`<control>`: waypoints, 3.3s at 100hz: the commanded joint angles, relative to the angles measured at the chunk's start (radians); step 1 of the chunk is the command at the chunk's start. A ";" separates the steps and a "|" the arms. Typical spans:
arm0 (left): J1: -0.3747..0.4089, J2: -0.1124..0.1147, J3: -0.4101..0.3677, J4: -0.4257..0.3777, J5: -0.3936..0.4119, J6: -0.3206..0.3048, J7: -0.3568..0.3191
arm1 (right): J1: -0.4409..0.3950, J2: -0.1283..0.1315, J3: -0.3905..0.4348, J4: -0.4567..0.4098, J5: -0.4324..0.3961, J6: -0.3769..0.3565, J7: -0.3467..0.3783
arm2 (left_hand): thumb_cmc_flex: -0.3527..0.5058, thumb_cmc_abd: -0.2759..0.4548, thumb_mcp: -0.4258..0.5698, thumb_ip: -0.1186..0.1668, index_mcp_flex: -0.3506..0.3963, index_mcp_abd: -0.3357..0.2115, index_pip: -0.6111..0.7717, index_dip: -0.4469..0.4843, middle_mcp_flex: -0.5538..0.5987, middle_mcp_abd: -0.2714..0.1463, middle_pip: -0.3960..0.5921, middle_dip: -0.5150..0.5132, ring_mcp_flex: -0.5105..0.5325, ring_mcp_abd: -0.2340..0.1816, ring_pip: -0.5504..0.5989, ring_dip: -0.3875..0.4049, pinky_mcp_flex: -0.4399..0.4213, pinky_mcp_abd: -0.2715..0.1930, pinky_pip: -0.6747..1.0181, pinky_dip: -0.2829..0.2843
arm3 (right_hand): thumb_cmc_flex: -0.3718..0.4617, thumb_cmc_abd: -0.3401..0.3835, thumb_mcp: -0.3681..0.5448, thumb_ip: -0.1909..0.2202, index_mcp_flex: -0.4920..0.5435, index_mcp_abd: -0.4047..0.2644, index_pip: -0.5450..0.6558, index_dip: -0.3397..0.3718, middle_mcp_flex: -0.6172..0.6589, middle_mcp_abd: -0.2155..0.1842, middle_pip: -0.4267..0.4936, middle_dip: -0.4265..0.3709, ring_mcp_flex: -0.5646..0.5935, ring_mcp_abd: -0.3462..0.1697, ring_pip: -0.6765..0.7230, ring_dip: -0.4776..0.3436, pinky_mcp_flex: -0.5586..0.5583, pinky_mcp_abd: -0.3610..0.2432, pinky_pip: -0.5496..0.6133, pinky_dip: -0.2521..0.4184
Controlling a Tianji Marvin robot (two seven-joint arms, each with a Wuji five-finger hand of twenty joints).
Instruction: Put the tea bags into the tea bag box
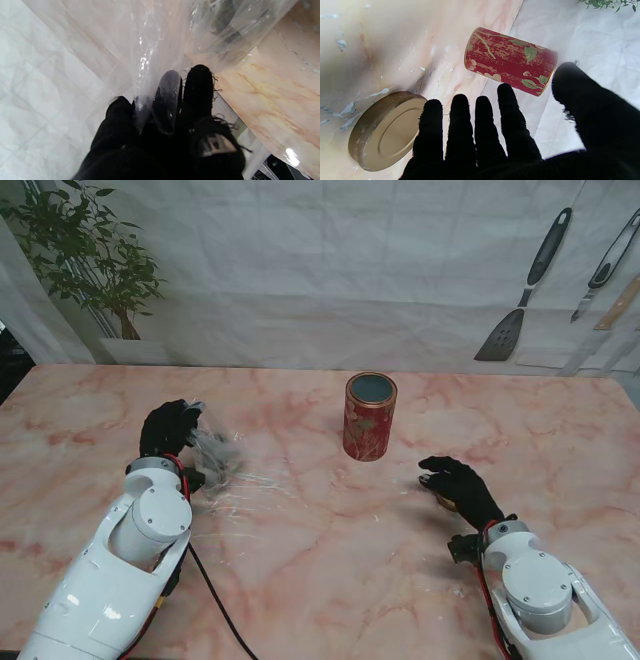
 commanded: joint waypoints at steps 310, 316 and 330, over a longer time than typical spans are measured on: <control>0.014 0.040 0.249 0.179 0.277 -0.434 0.129 | 0.001 0.037 0.031 0.022 -0.096 -0.023 0.139 | -0.578 0.072 -0.014 0.046 -0.506 -0.063 -0.985 -0.520 -0.771 0.067 -0.540 -0.180 -0.837 0.218 -0.566 -0.058 -1.095 0.707 -0.883 0.101 | 0.013 -0.054 0.044 0.006 -0.011 0.001 0.000 0.029 -0.053 -0.012 0.009 0.013 -0.050 -0.031 0.008 0.016 -0.023 -0.093 -0.084 0.038; 0.015 0.041 0.246 0.178 0.275 -0.433 0.127 | 0.004 0.033 0.029 0.024 -0.124 -0.016 0.112 | -0.576 0.070 -0.014 0.045 -0.506 -0.063 -0.983 -0.519 -0.769 0.066 -0.539 -0.179 -0.836 0.218 -0.565 -0.058 -1.094 0.707 -0.883 0.101 | 0.012 -0.072 0.060 -0.001 -0.002 -0.001 0.020 0.033 -0.043 -0.015 0.021 0.014 -0.040 -0.031 0.020 0.018 -0.016 -0.097 -0.079 0.036; 0.018 0.042 0.238 0.175 0.273 -0.431 0.122 | 0.021 0.015 0.013 0.043 -0.239 0.010 -0.016 | -0.575 0.070 -0.014 0.045 -0.510 -0.064 -0.978 -0.520 -0.771 0.064 -0.537 -0.179 -0.833 0.217 -0.564 -0.057 -1.093 0.709 -0.881 0.103 | 0.006 -0.162 0.116 -0.026 0.032 -0.015 0.077 0.023 0.006 -0.016 0.045 0.008 0.000 -0.024 0.053 0.021 0.007 -0.086 -0.041 0.018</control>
